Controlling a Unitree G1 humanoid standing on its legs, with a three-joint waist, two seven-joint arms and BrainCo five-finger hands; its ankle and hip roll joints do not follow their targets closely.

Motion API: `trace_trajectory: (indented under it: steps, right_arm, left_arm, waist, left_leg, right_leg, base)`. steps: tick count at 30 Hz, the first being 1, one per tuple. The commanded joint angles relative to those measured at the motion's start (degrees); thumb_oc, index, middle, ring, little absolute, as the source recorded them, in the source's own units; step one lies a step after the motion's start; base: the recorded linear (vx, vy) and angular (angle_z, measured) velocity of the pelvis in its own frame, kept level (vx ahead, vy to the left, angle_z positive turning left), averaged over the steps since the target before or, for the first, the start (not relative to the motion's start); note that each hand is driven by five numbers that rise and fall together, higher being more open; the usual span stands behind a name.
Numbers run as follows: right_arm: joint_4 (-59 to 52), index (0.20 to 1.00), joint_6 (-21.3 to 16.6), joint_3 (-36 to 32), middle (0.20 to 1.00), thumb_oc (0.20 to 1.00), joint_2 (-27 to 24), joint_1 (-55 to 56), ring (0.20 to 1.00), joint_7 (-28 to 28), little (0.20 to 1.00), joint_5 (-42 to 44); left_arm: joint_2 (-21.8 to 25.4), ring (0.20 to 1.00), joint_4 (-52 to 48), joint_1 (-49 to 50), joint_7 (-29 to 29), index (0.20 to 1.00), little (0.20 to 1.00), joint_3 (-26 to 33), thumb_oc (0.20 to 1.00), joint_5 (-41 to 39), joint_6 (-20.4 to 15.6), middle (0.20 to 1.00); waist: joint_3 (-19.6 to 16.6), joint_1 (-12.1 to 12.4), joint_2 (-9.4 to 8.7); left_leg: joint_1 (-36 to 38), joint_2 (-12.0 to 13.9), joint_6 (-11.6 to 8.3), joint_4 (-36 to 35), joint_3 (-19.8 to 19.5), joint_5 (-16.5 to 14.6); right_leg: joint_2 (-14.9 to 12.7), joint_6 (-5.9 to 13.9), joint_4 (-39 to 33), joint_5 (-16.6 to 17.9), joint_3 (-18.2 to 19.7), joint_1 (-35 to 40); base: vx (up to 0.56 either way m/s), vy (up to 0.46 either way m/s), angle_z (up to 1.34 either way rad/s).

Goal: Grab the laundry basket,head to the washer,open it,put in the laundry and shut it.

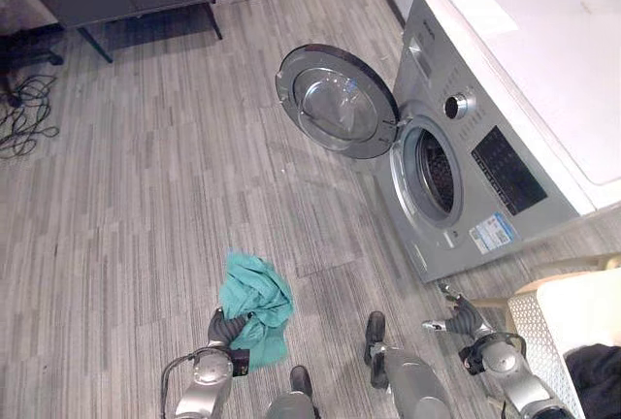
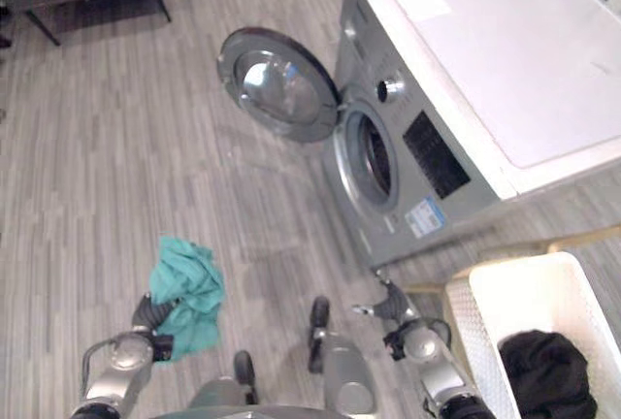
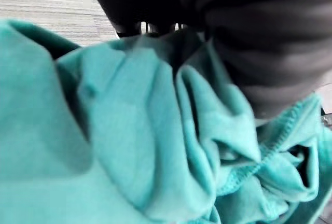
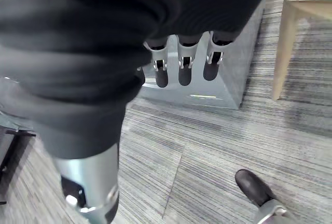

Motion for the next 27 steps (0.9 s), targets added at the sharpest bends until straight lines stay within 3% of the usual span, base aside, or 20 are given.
trace_trajectory:
  steps: [1, 5, 11, 13, 16, 18, 21, 23, 25, 27]
  right_arm:
    - [-2.1, 1.0, -1.2, -1.3, 1.0, 1.0, -1.1, 1.3, 1.0, -0.5, 1.0, 0.1]
    - [-1.0, 1.0, -1.0, -1.6, 1.0, 1.0, -1.3, 1.3, 1.0, -0.5, 1.0, 0.5]
    - [0.1, 1.0, -0.8, -1.7, 1.0, 1.0, -1.3, 1.1, 1.0, -1.4, 1.0, 0.7]
    - [0.2, 1.0, -0.6, -1.9, 1.0, 1.0, -1.2, 1.2, 1.0, -1.6, 1.0, 0.6]
    - [-0.6, 1.0, -0.2, -2.3, 1.0, 1.0, 0.0, 1.2, 1.0, -0.9, 1.0, -0.5]
    - [-1.2, 1.0, -0.1, -2.0, 1.0, 1.0, 0.8, 0.3, 1.0, -0.9, 1.0, -0.6]
    - [-1.9, 1.0, -0.4, -1.5, 1.0, 1.0, 1.9, -1.0, 1.0, -0.9, 1.0, 0.1]
    - [-1.9, 1.0, -0.4, -1.3, 1.0, 1.0, 1.9, -1.4, 1.0, -0.7, 1.0, 0.1]
    - [-2.0, 1.0, -0.4, -0.9, 1.0, 1.0, 1.7, -1.9, 1.0, -0.5, 1.0, 0.2]
    - [-2.2, 1.0, -0.5, -0.5, 1.0, 1.0, 1.6, -2.5, 1.0, -0.5, 1.0, 0.2]
  left_arm:
    - [1.3, 0.2, -2.6, -0.2, -0.6, 0.2, 0.2, -0.7, 0.2, 0.8, -2.4, 0.2]
    - [1.2, 0.2, -2.0, -0.4, -0.7, 0.2, 0.2, -1.2, 0.2, 1.1, -2.1, 0.2]
    - [1.8, 0.2, -2.8, -0.2, -0.2, 0.2, 0.2, -1.7, 0.2, 1.2, -1.7, 0.2]
    - [1.9, 0.2, -3.1, -0.1, -0.1, 0.2, 0.2, -1.7, 0.2, 0.8, -1.6, 0.2]
    - [2.2, 0.2, -3.8, 1.0, -0.5, 0.2, 0.2, -1.2, 0.2, 1.1, -1.4, 0.2]
    - [3.2, 0.2, -4.0, 0.6, -0.6, 0.2, 0.2, -0.9, 0.2, 1.2, -1.2, 0.2]
    - [4.1, 0.2, -4.7, 0.0, -0.4, 0.2, 0.2, -0.8, 0.2, 1.9, -1.4, 0.2]
    - [4.2, 0.2, -4.8, -0.3, -0.5, 0.2, 0.2, -1.0, 0.2, 2.0, -1.4, 0.2]
    - [4.5, 0.2, -5.0, -0.6, -0.5, 0.2, 0.2, -1.0, 0.2, 2.0, -1.4, 0.2]
    - [4.7, 0.2, -5.7, -0.9, -0.8, 0.2, 0.2, -1.4, 0.2, 1.9, -1.4, 0.2]
  waist:
    - [-1.2, -2.1, -2.95]
    - [-1.7, -1.6, -3.64]
    - [-2.1, 0.6, -3.32]
    - [-2.3, 1.2, -2.99]
    - [-3.7, 1.7, -2.91]
    - [-3.2, 1.9, -3.47]
    - [-3.1, 1.4, -3.98]
    - [-3.0, 1.2, -4.07]
    - [-3.0, 0.9, -3.95]
    - [-2.8, 0.6, -4.0]
  left_leg:
    - [-5.6, -4.0, 0.39, 14.2, 2.9, -5.1]
    - [-8.9, -2.3, 0.73, 11.6, 3.2, -4.5]
    - [-16.5, -1.0, -2.36, 1.6, -4.7, 5.5]
    - [-18.3, -0.9, -2.8, 1.1, -6.1, 6.8]
    - [-16.3, -1.8, -1.35, 1.8, -5.0, 4.7]
    - [-14.9, -2.5, 0.53, 3.1, -3.0, 2.3]
    - [-11.9, -3.8, 2.38, 3.0, 0.1, -0.5]
    - [-10.7, -4.0, 2.55, 2.3, 0.7, -0.9]
    - [-9.1, -4.0, 2.66, 1.4, 2.3, -1.7]
    - [-6.9, -3.9, 2.63, 0.5, 4.2, -2.8]
  right_leg:
    - [-1.5, 4.12, -2.9, -3.5, 2.4, 8.9]
    - [-1.8, 3.94, -4.1, -5.0, 2.6, 11.6]
    - [-1.4, 4.41, -5.7, -7.6, 4.8, 15.1]
    - [-1.8, 4.67, -5.0, -8.6, 5.6, 16.0]
    - [-4.6, 6.45, -1.5, -9.3, 7.3, 16.8]
    - [-6.4, 7.41, 4.4, -7.3, 9.1, 13.9]
    - [-7.2, 7.92, 8.6, -3.6, 9.4, 10.7]
    - [-6.4, 7.64, 8.5, -3.1, 9.5, 9.4]
    - [-5.3, 7.63, 6.6, -3.4, 7.6, 8.1]
    - [-4.6, 7.37, 4.9, -3.1, 2.9, 5.4]
  base:
    - [0.14, -0.077, 0.41]
    - [0.18, 0.002, 0.09]
    - [0.23, 0.105, -0.13]
    - [0.36, 0.257, -0.4]
    - [0.41, 0.374, -0.72]
    - [0.28, 0.333, -0.99]
    - [0.19, 0.21, -0.42]
    - [0.13, 0.109, -0.36]
    - [0.13, 0.094, -0.22]
    - [0.15, 0.059, -0.46]
